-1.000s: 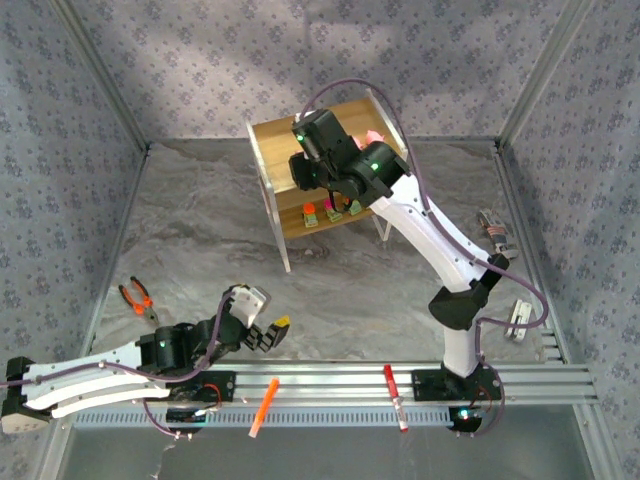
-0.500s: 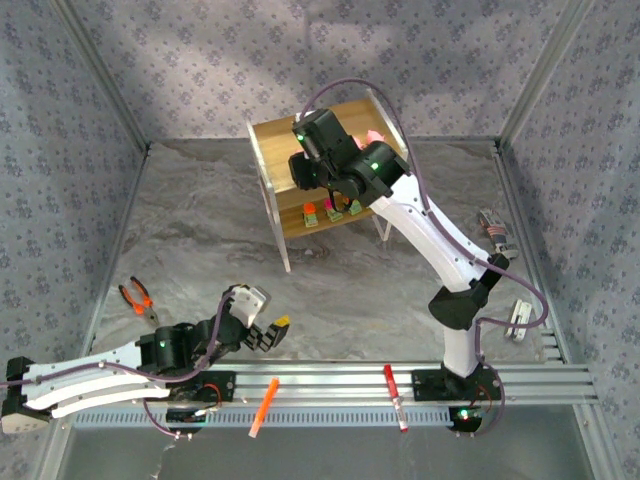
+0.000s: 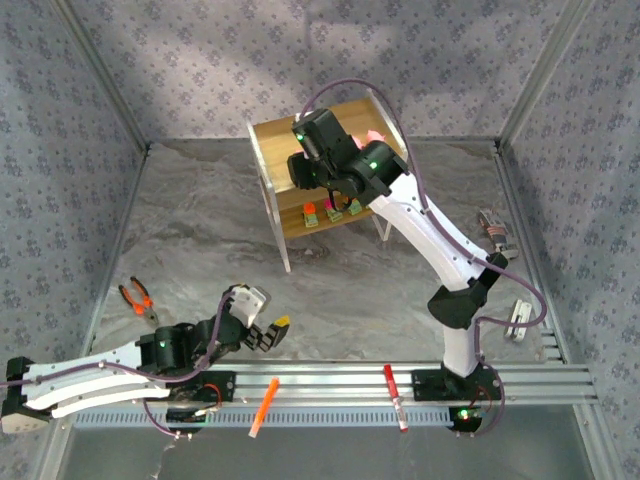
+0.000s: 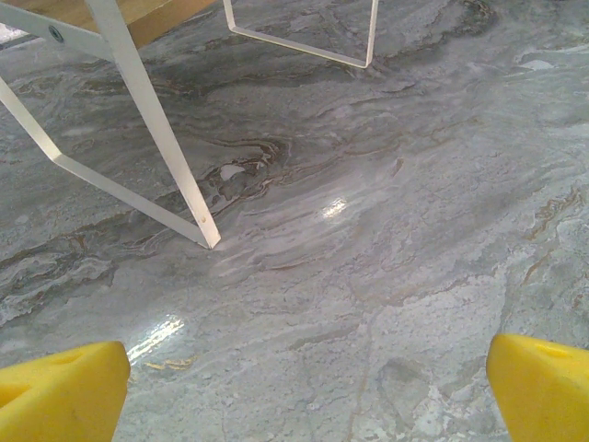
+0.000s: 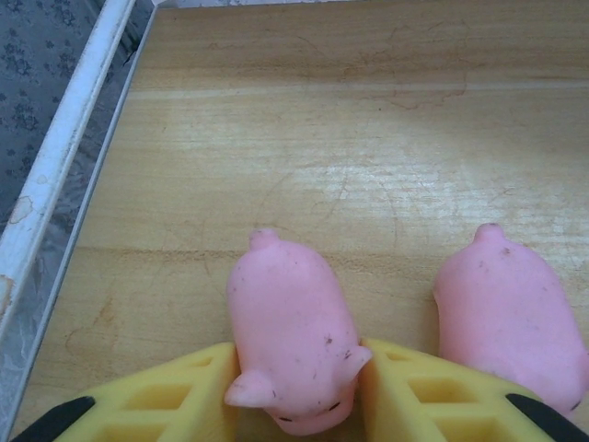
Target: Place and organize the plastic toys onto the shelf
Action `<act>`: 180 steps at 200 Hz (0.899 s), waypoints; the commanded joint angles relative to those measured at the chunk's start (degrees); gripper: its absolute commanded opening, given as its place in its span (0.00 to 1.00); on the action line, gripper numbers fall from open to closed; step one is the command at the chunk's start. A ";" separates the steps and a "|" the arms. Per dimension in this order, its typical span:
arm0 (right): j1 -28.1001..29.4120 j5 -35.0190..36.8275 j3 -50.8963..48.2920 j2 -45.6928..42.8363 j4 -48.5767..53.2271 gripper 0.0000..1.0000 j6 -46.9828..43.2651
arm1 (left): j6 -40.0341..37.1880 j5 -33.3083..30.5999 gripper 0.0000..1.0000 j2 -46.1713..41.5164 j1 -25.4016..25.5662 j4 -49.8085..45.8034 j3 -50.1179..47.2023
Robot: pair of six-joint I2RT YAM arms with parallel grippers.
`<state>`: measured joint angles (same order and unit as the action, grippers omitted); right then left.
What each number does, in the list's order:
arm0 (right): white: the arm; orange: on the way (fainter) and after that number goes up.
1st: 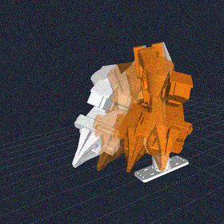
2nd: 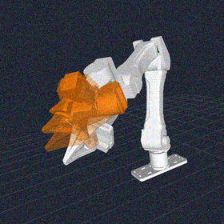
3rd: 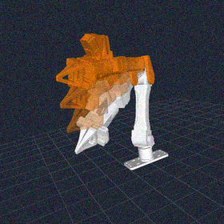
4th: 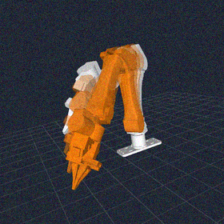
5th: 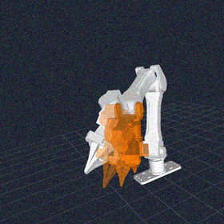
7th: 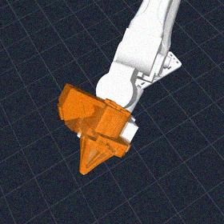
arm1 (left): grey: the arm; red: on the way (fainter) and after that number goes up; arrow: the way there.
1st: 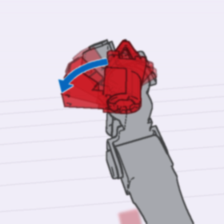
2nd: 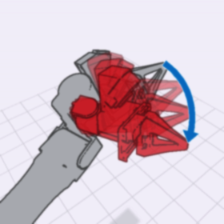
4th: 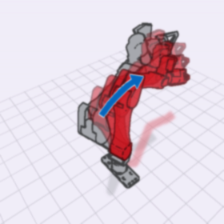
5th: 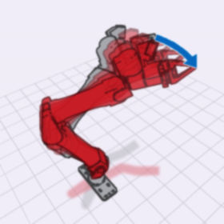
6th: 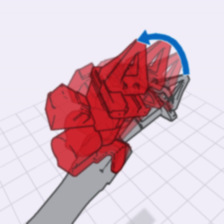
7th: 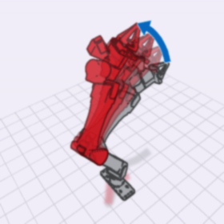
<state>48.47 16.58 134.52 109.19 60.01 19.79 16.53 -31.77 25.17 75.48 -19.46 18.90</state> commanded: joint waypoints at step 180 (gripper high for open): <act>-0.61 -0.67 3.89 1.47 1.61 0.46 -1.74 | -0.35 -1.01 1.00 -1.09 -0.19 0.31 0.59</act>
<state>48.23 16.43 136.07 109.71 60.25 18.94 16.53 -31.77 24.73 75.48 -19.49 18.90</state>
